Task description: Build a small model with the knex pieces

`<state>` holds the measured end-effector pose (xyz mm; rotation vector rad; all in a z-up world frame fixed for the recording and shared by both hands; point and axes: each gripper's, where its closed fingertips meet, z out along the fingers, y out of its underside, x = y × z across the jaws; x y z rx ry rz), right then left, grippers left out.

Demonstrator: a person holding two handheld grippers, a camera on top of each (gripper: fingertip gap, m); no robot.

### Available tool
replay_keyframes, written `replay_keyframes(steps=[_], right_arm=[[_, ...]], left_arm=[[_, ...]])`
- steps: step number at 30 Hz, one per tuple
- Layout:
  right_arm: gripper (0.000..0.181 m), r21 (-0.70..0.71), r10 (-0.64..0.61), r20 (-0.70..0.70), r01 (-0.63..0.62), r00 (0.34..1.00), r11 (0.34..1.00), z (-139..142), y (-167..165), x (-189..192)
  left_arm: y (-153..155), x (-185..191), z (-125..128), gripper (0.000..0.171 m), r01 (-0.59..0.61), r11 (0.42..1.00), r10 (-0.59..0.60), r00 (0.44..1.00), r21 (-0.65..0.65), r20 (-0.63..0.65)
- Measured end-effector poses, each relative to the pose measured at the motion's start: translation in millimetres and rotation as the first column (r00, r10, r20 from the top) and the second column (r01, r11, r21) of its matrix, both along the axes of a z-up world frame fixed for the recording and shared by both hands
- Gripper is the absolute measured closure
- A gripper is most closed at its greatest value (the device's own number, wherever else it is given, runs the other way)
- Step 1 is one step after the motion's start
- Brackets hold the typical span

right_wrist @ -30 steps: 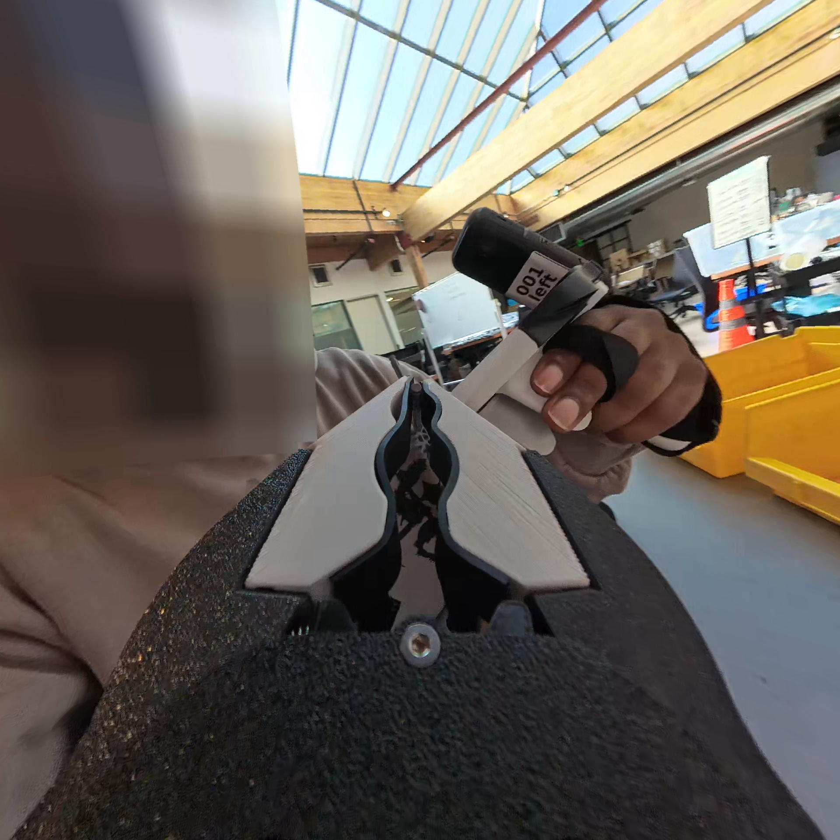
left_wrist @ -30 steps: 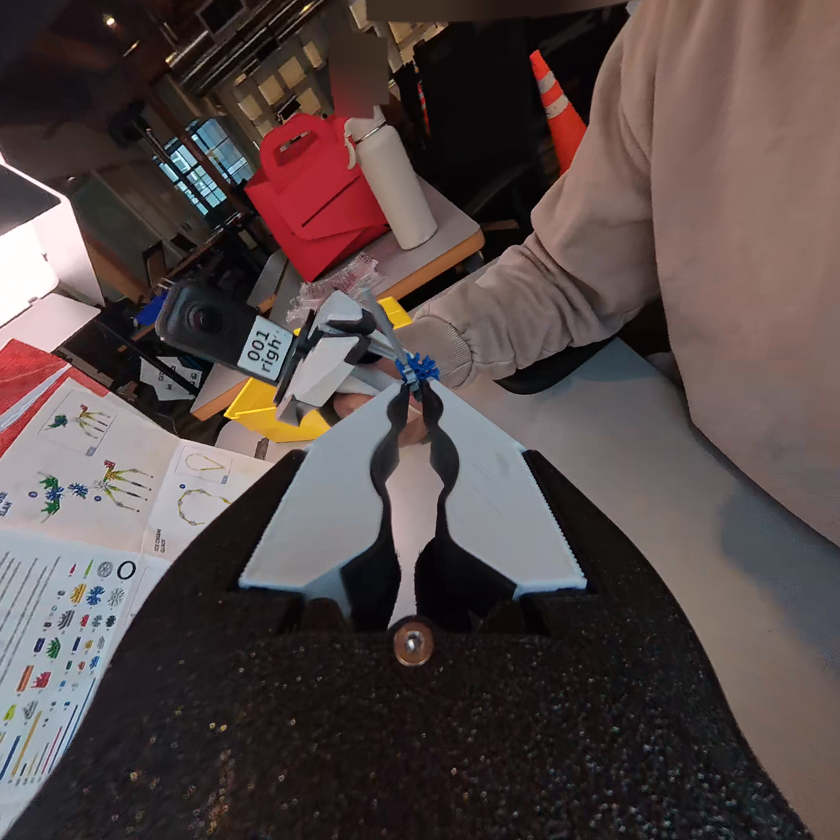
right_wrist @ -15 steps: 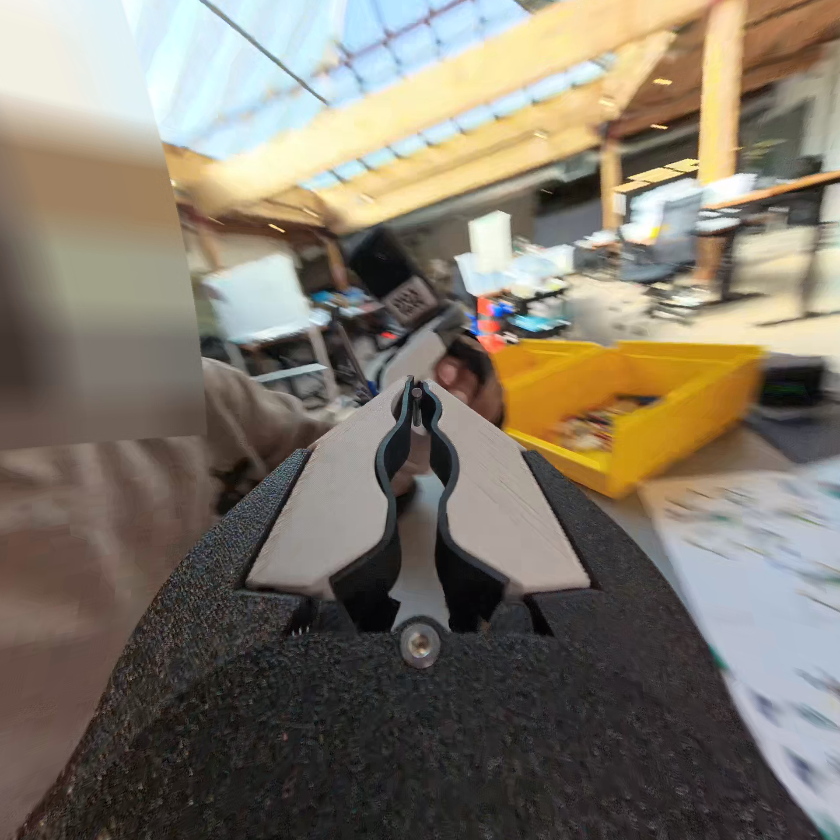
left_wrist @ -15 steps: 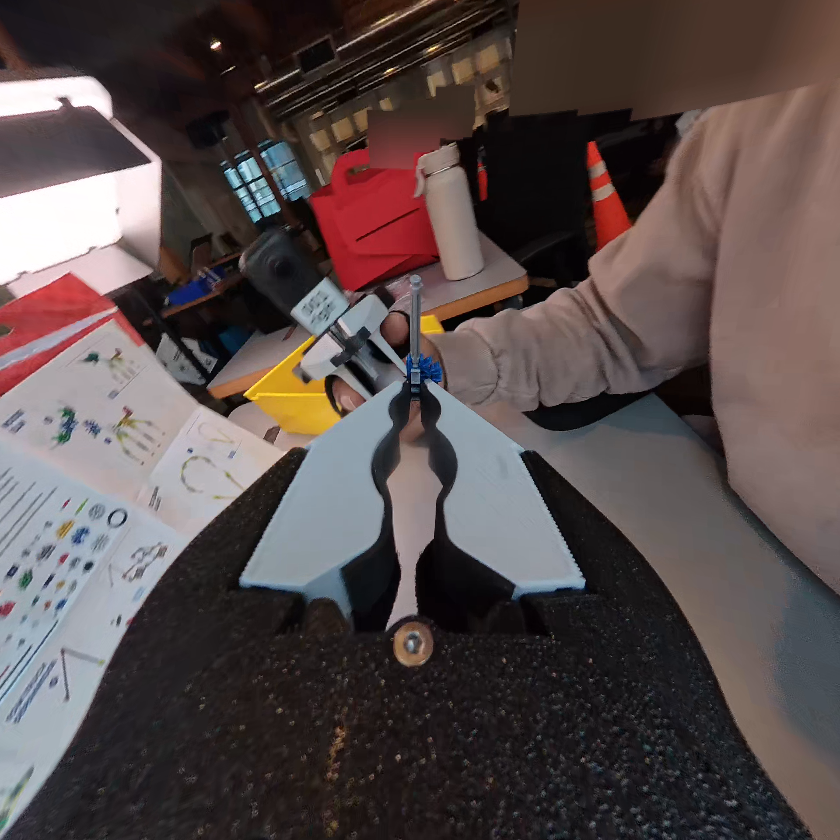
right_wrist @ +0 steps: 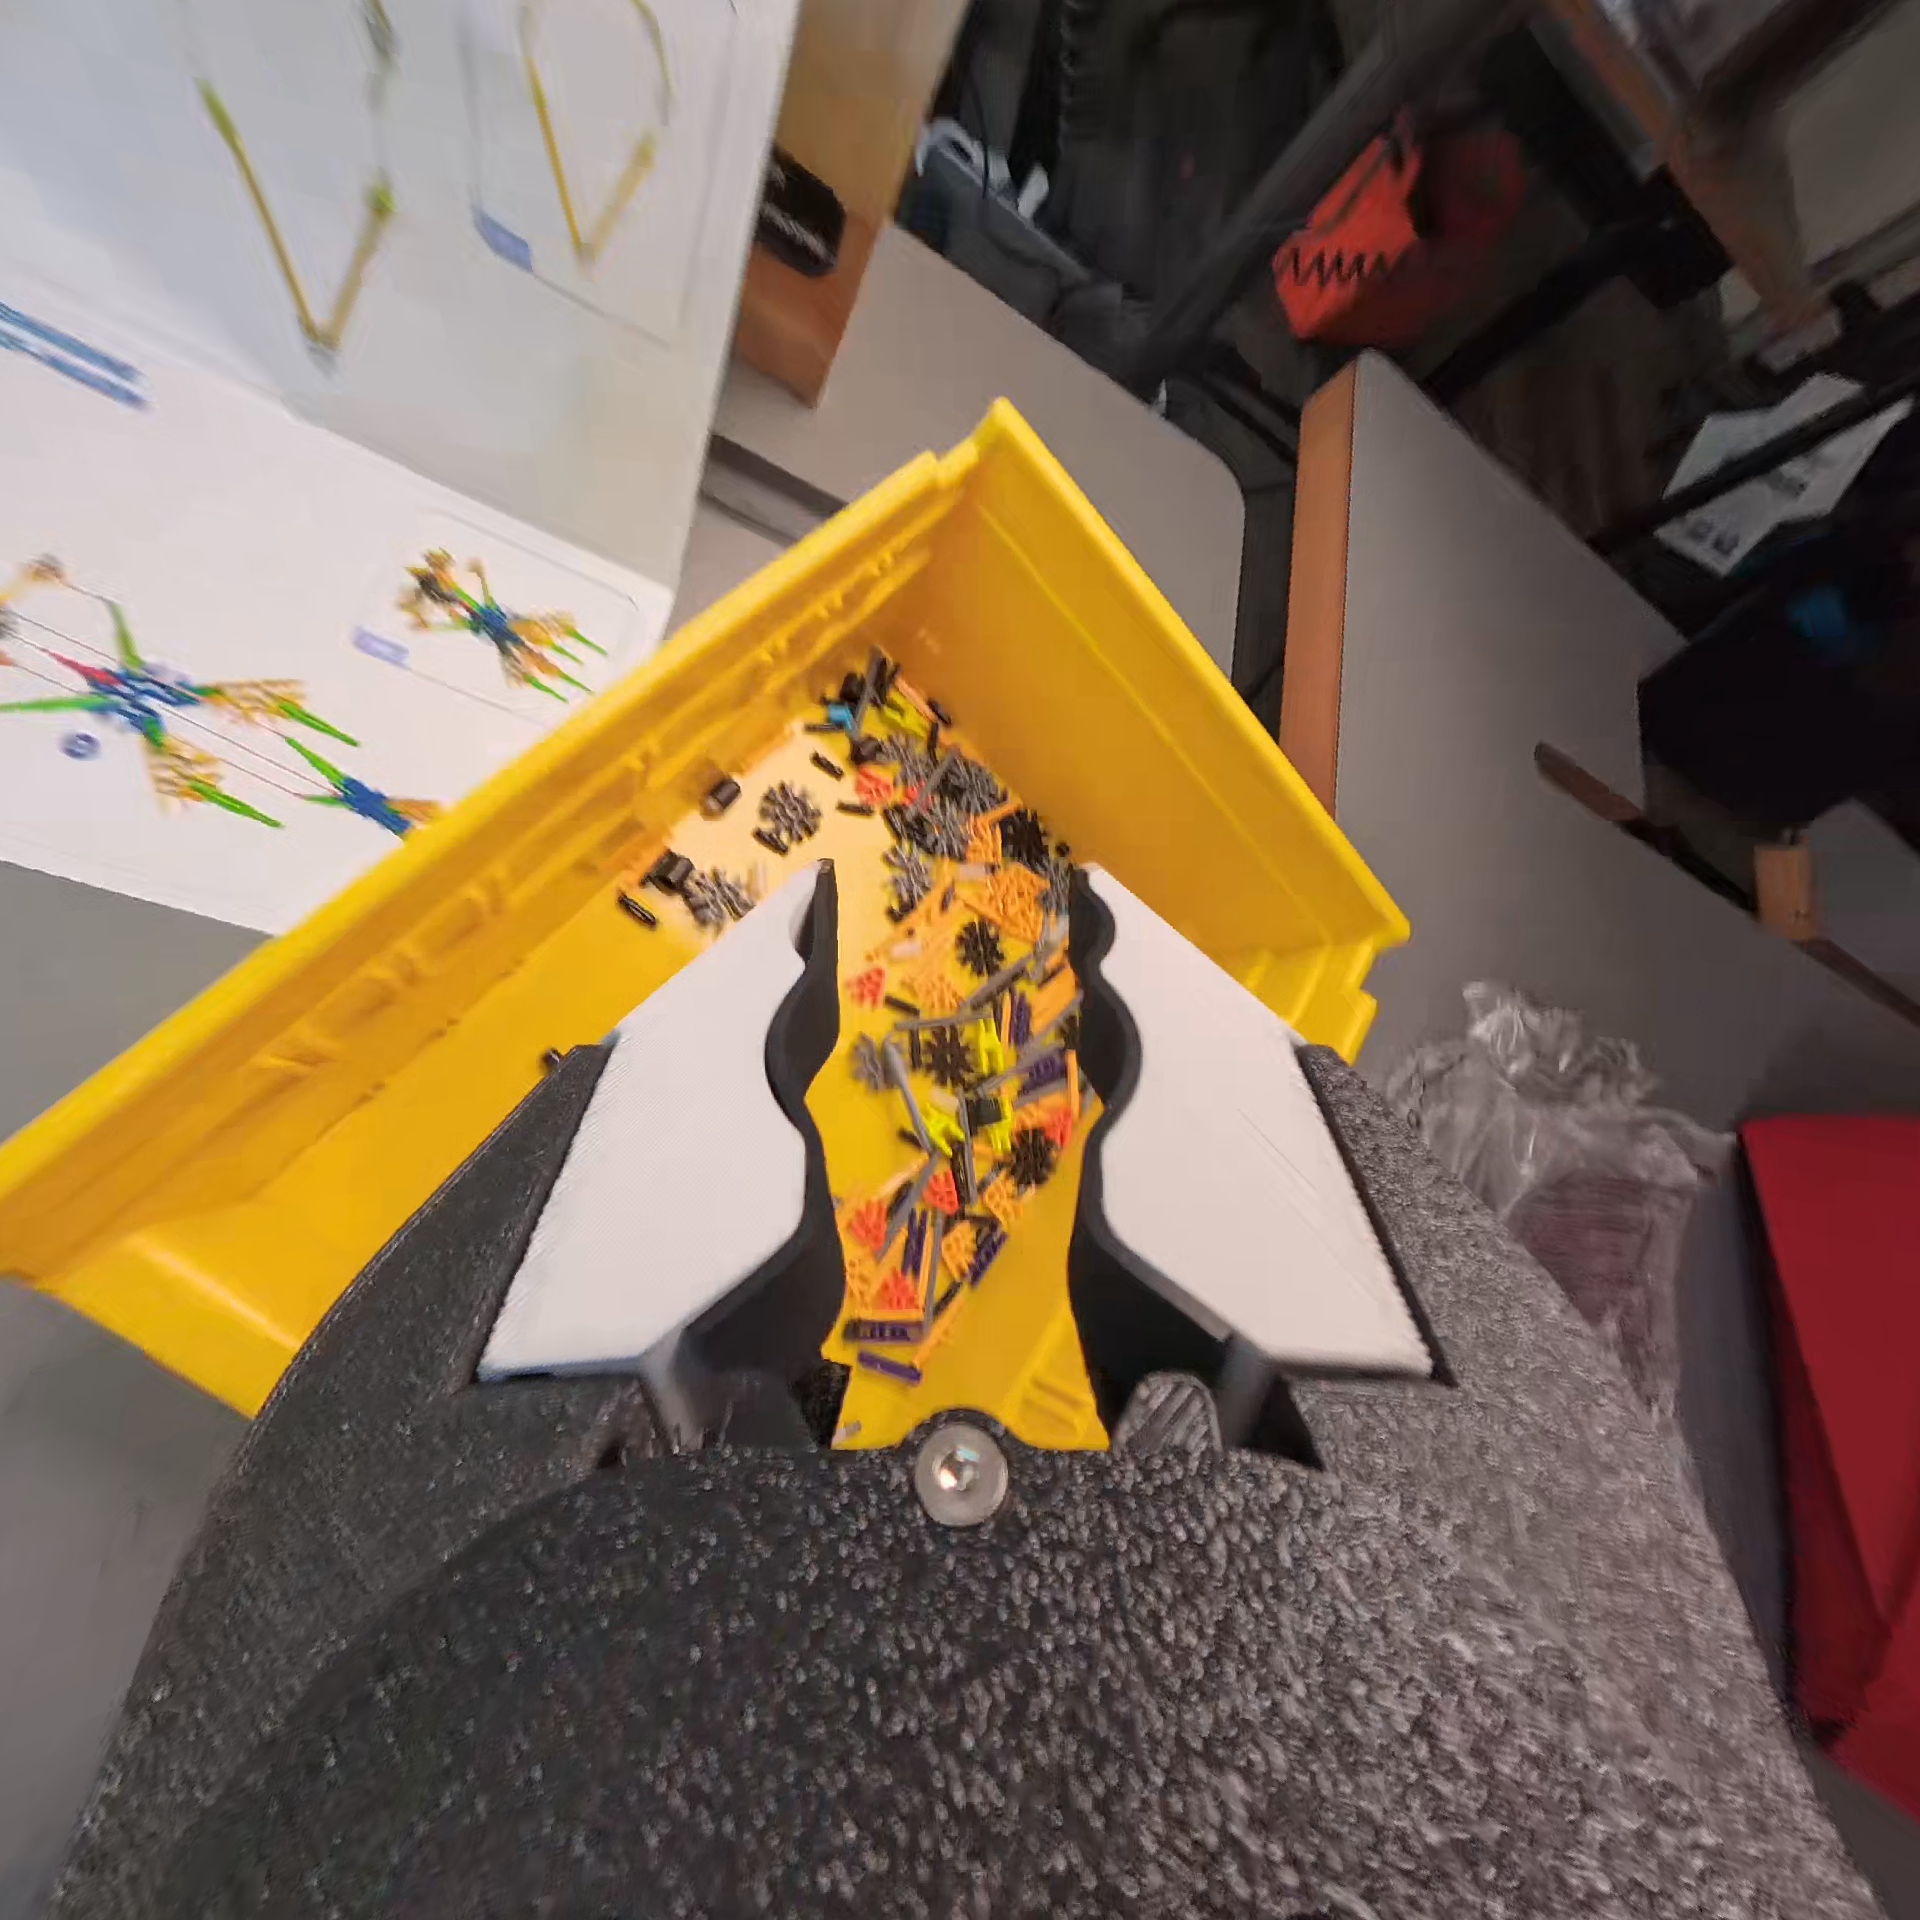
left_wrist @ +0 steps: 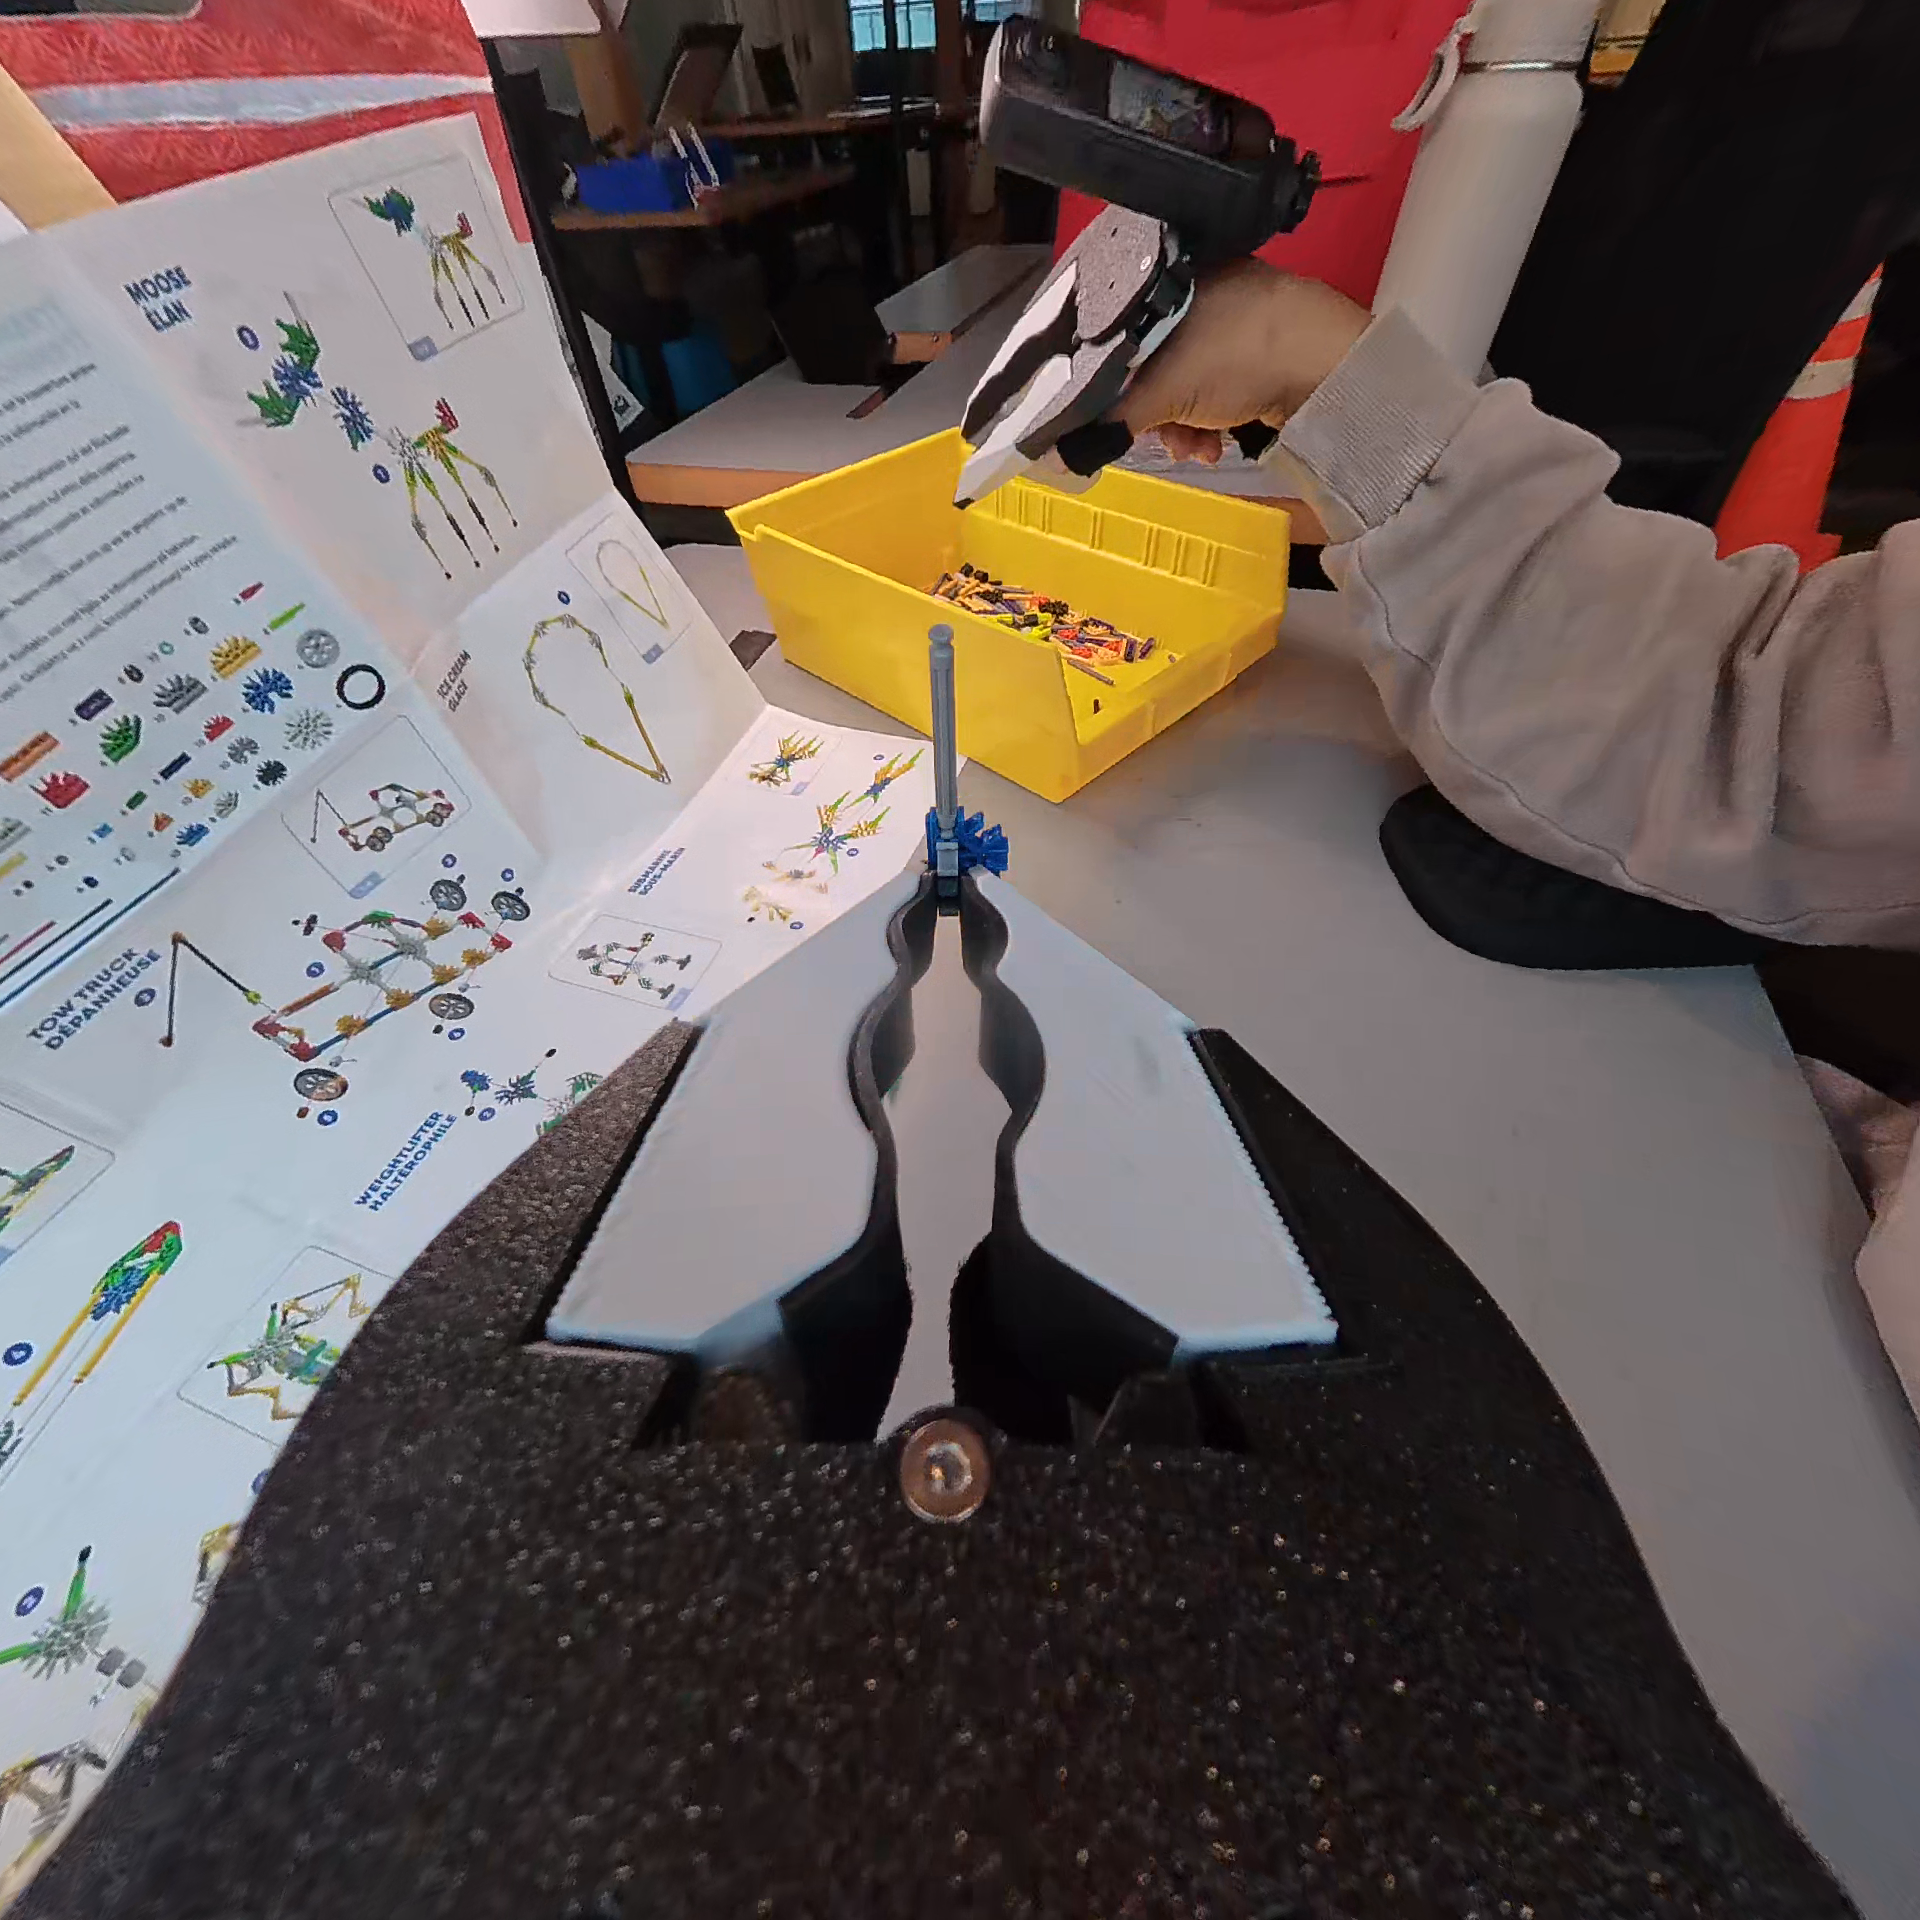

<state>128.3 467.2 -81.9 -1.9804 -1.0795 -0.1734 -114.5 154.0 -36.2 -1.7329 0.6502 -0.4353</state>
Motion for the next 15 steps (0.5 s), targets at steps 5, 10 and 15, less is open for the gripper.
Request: replay_keyframes(steps=[5, 10, 15], right_arm=[[0.140, 0.079, 0.538, -0.361, -0.550, 0.762, 0.832, 60, -108, -129], [0.146, 0.080, 0.818, -0.533, -0.950, 0.216, 0.303, 72, -286, -209], [0.175, 0.133, 0.883, -0.449, -0.967, 0.139, 0.219, 49, -328, -241]], left_arm=[[3, 1, -11, 0.169, -0.006, 0.999, 0.005, 0.999, -0.035, -0.035], [1, 9, -20, 0.169, 0.014, 0.999, -0.019, 0.994, -0.049, -0.109], [-4, 15, -22, 0.170, 0.024, 0.998, -0.033, 0.983, -0.052, -0.179]])
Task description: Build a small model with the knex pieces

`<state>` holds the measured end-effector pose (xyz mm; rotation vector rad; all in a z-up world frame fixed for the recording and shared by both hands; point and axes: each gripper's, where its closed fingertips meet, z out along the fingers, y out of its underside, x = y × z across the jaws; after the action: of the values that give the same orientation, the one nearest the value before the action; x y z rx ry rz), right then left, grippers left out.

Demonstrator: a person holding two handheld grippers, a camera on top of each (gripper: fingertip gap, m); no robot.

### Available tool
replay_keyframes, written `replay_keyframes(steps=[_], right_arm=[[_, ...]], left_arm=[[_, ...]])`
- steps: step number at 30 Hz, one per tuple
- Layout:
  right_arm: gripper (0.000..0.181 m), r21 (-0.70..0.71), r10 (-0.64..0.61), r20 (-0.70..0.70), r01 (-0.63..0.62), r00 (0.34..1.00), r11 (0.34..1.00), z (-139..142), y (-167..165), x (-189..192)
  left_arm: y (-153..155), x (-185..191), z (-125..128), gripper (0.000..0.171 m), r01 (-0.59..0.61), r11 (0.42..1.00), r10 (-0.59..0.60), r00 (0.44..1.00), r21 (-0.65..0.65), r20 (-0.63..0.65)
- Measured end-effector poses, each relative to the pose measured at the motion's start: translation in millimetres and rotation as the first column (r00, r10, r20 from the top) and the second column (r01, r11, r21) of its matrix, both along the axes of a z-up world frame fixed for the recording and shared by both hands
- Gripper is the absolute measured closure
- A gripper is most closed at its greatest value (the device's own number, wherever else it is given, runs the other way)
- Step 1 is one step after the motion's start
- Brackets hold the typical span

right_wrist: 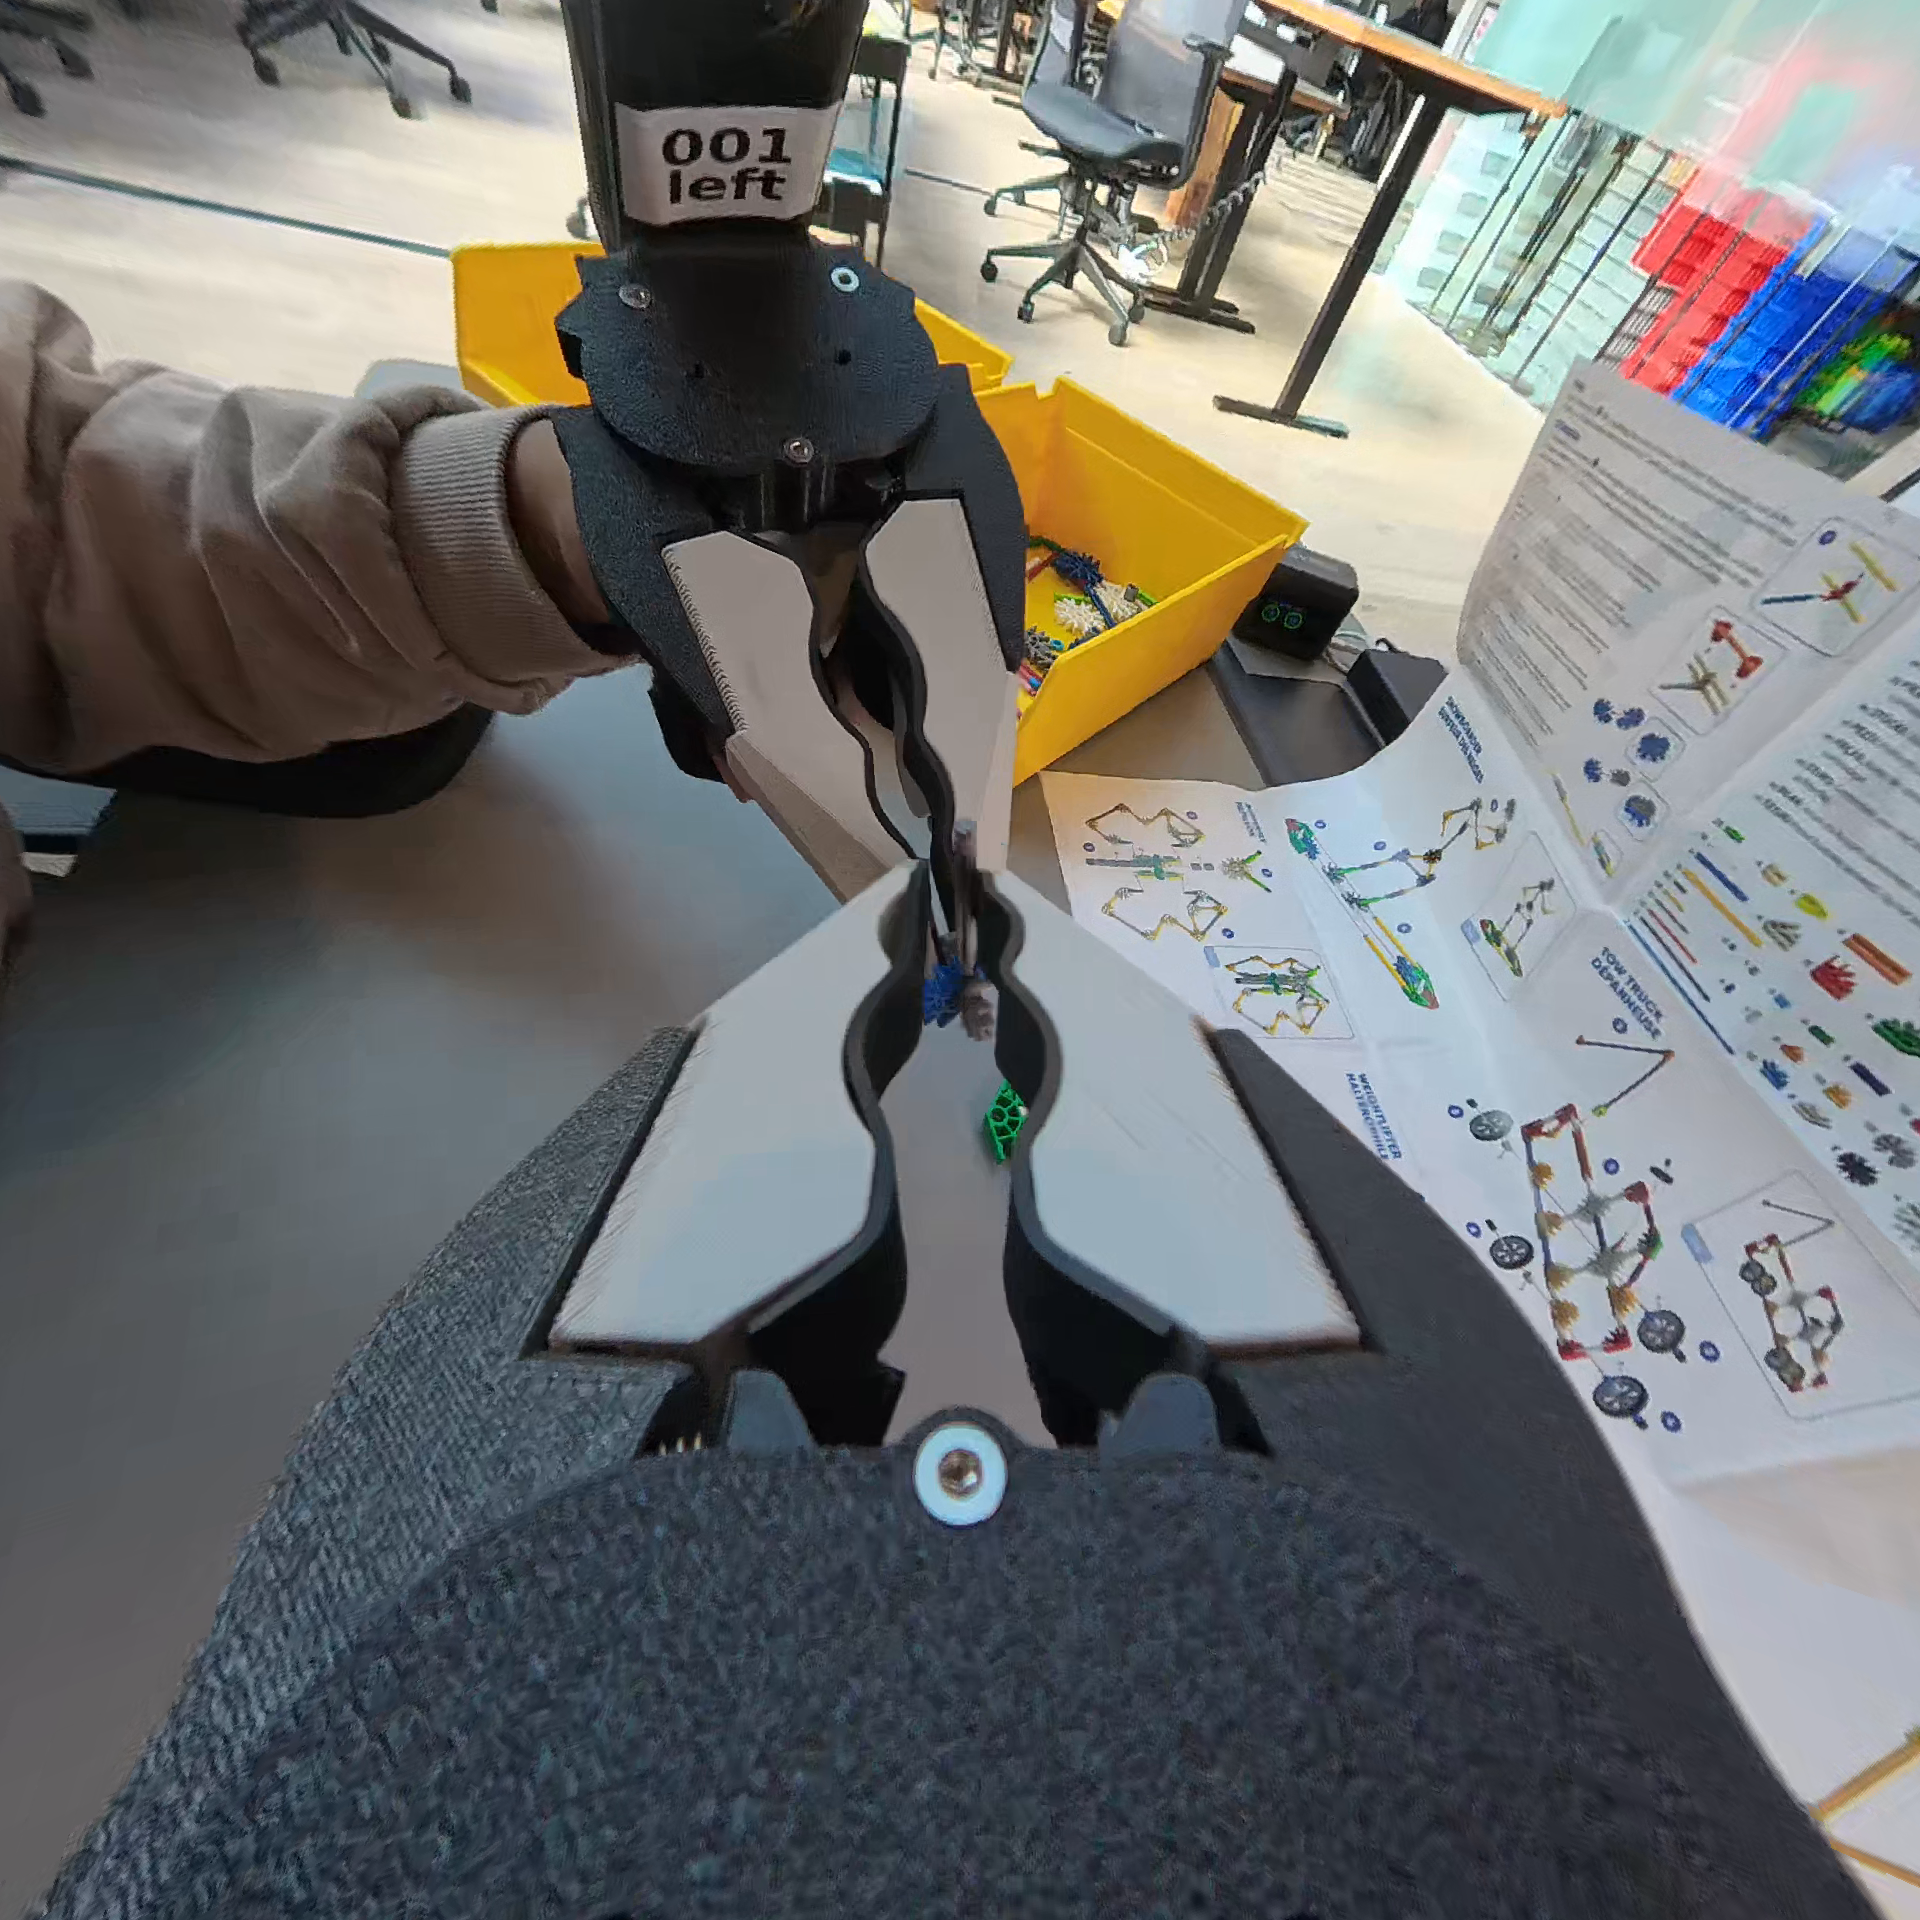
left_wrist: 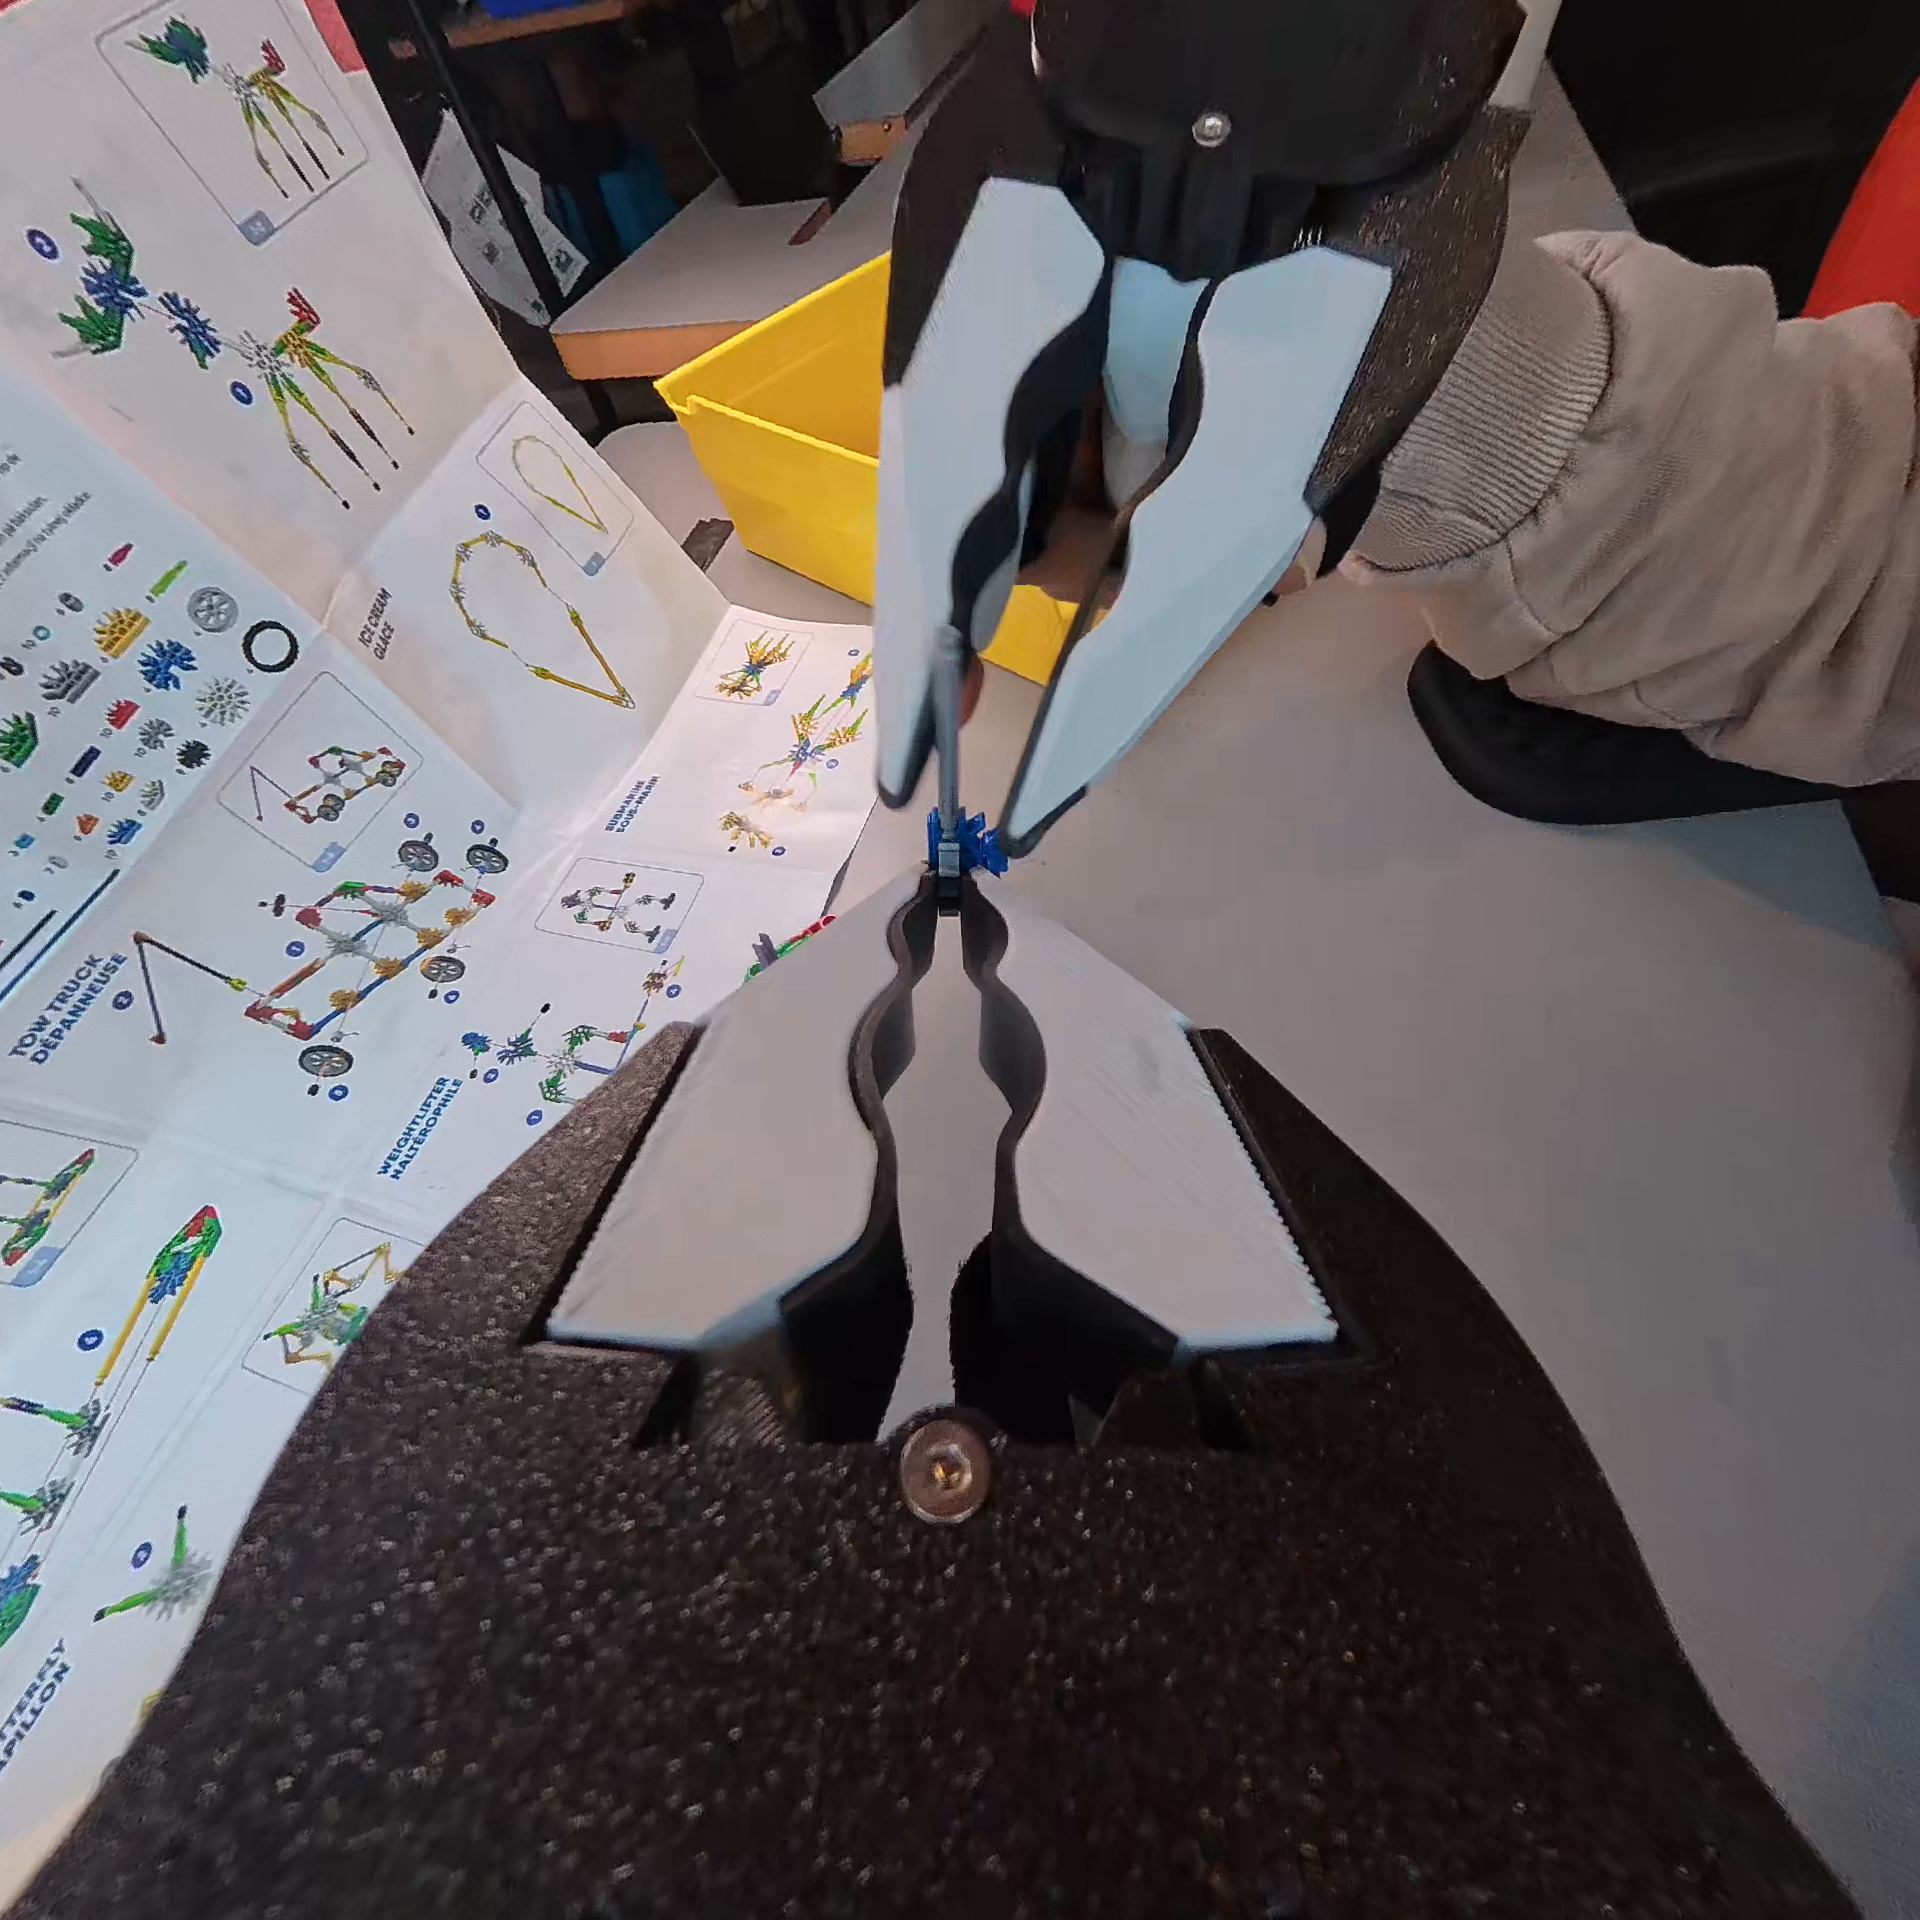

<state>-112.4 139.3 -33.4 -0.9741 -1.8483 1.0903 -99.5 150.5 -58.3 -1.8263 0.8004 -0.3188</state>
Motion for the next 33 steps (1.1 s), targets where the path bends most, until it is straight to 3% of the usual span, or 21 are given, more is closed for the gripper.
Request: replay_keyframes(steps=[3, 7, 11, 13, 16, 21, 23, 27, 31, 33], right_arm=[[0.180, -0.048, 0.010, -0.031, -0.011, 0.999, 0.999, 4, 1, -1], [0.180, -0.207, 0.070, -0.133, -0.097, 0.989, 0.973, 28, -5, 4], [0.180, -0.325, 0.195, -0.284, -0.286, 0.939, 0.902, 58, -25, 21], [0.180, -0.354, 0.238, -0.335, -0.356, 0.912, 0.865, 67, -33, 27], [0.180, -0.409, 0.278, -0.382, -0.431, 0.882, 0.804, 77, -38, 35], [0.180, -0.564, 0.302, -0.480, -0.553, 0.824, 0.614, 94, -38, 44], [0.181, -0.620, 0.310, -0.501, -0.585, 0.808, 0.523, 94, -38, 44], [0.181, -0.699, 0.338, -0.572, -0.660, 0.747, 0.276, 96, -38, 47], [0.179, -0.718, 0.328, -0.626, -0.687, 0.707, 0.110, 94, -37, 48], [0.180, -0.721, 0.318, -0.640, -0.690, 0.699, 0.066, 93, -38, 47]], left_arm=[[-1, -2, 2, 0.169, -0.005, 1.000, 0.006, 0.999, 0.026, -0.047], [-9, 4, 22, 0.167, 0.051, 0.993, -0.054, 0.998, 0.104, 0.033], [-19, 14, 44, 0.135, 0.130, 0.985, -0.153, 0.963, 0.113, 0.223], [-28, 24, 52, 0.136, 0.199, 0.972, -0.228, 0.926, 0.124, 0.301], [-43, 39, 63, 0.159, 0.298, 0.937, -0.344, 0.875, 0.180, 0.342], [-47, 46, 80, 0.160, 0.281, 0.915, -0.377, 0.850, 0.290, 0.368], [-46, 47, 79, 0.161, 0.259, 0.910, -0.360, 0.881, 0.324, 0.306], [-49, 51, 79, 0.163, 0.253, 0.885, -0.351, 0.914, 0.391, 0.205], [-45, 50, 75, 0.163, 0.233, 0.868, -0.311, 0.944, 0.438, 0.114], [-45, 50, 73, 0.163, 0.231, 0.857, -0.302, 0.950, 0.461, 0.085]])
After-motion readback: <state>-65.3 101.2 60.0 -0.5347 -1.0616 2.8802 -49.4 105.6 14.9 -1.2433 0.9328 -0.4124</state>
